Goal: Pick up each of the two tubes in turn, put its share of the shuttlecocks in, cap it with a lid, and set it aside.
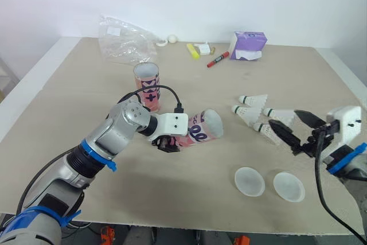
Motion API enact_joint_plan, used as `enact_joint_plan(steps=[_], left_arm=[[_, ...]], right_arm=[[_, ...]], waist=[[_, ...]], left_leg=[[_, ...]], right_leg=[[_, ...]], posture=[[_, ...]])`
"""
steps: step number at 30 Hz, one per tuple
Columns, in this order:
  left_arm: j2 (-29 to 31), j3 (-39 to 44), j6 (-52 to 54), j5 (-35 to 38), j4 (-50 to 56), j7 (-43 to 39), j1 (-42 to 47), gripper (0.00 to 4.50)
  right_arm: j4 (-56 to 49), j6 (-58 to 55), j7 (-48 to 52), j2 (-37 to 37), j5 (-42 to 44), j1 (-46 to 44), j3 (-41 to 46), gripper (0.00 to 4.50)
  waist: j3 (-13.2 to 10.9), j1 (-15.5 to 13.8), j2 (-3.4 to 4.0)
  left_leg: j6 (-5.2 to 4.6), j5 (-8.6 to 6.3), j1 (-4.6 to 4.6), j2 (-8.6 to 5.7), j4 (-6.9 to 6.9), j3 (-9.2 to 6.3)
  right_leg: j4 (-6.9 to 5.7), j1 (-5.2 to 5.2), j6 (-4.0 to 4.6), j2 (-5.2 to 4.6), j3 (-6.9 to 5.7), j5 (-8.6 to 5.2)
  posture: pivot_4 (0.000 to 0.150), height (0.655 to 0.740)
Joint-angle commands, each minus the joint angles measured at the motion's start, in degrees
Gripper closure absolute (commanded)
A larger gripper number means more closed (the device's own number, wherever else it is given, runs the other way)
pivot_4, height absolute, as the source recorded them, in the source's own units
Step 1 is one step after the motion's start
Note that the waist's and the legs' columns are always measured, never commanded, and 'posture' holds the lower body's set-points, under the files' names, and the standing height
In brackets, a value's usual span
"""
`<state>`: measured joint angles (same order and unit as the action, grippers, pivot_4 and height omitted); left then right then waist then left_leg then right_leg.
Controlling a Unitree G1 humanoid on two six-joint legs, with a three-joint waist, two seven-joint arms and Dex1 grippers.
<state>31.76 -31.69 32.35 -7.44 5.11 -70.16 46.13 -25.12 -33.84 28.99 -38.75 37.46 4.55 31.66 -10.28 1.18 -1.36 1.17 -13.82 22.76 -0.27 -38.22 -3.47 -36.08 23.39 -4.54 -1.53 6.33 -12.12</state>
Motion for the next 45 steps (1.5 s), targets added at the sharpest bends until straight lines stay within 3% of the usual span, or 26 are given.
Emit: enact_joint_plan(steps=[1, 14, 28, 31, 34, 40, 45], left_arm=[[-0.6, -1.0, -0.4, -1.0, -0.7, 0.9, 0.1, 1.29], [-0.4, -0.8, 0.2, -1.1, 0.4, 1.0, -0.6, 1.29], [-0.3, -0.7, 1.0, -1.1, 1.4, 1.1, -1.0, 1.29], [-0.2, -0.6, 1.2, -1.1, 1.6, 1.1, -1.1, 1.29], [-0.1, -0.6, 1.3, -1.1, 1.8, 1.1, -1.2, 1.29], [-0.5, -0.7, 0.9, -1.2, 0.9, 1.3, -0.9, 1.29], [-0.6, -0.7, 0.8, -1.2, 0.9, 1.3, -0.8, 1.29]], right_arm=[[2.9, 1.7, 0.0, 0.2, -1.7, 0.5, 1.2, 0.03], [6.7, 2.7, 5.6, 2.3, -2.6, 3.0, -3.6, 0.03], [13.4, 2.5, 6.7, 2.9, -3.5, -3.9, -9.3, 0.03], [15.0, 3.0, 6.6, 3.3, -4.0, -5.2, -9.7, 0.79], [15.8, 3.2, 6.7, 3.5, -4.0, -5.6, -9.8, 2.18], [17.8, 3.5, 7.1, 3.7, -4.4, -6.8, -10.3, 4.32], [17.5, 4.2, 7.2, 3.5, -5.1, -6.6, -10.2, 4.42]], waist=[[0.0, 0.0, 0.01], [0.0, 0.0, 0.05], [0.0, 0.1, 0.07], [0.0, 0.1, 0.07], [0.0, 0.1, 0.08], [0.0, 0.1, 0.08], [0.0, 0.1, 0.08]], left_leg=[[0.00, 0.00, 0.00, 0.00, 0.00, 0.00], [0.00, 0.00, 0.01, -0.03, 0.00, 0.03], [0.00, 0.00, 0.01, -0.03, 0.01, 0.00], [0.00, 0.00, 0.00, -0.03, 0.01, 0.00], [0.00, 0.00, 0.00, -0.02, 0.01, 0.00], [0.00, 0.00, 0.00, -0.02, 0.00, 0.01], [0.00, 0.00, 0.00, -0.03, 0.00, 0.01]], right_leg=[[0.00, 0.00, 0.00, 0.00, 0.00, 0.00], [0.01, -0.02, -0.02, -0.01, 0.04, -0.01], [0.01, -0.02, -0.01, 0.00, 0.04, -0.02], [0.00, -0.02, -0.01, 0.01, 0.04, -0.02], [-0.01, -0.02, -0.02, 0.03, 0.03, -0.01], [-0.01, -0.02, -0.02, 0.03, 0.04, -0.01], [-0.01, -0.03, -0.02, 0.02, 0.04, -0.01]], posture=[[0.150, 0.7400], [0.150, 0.7400], [0.150, 0.7400], [0.150, 0.7400], [0.150, 0.7400], [0.150, 0.7400], [0.150, 0.7400]])
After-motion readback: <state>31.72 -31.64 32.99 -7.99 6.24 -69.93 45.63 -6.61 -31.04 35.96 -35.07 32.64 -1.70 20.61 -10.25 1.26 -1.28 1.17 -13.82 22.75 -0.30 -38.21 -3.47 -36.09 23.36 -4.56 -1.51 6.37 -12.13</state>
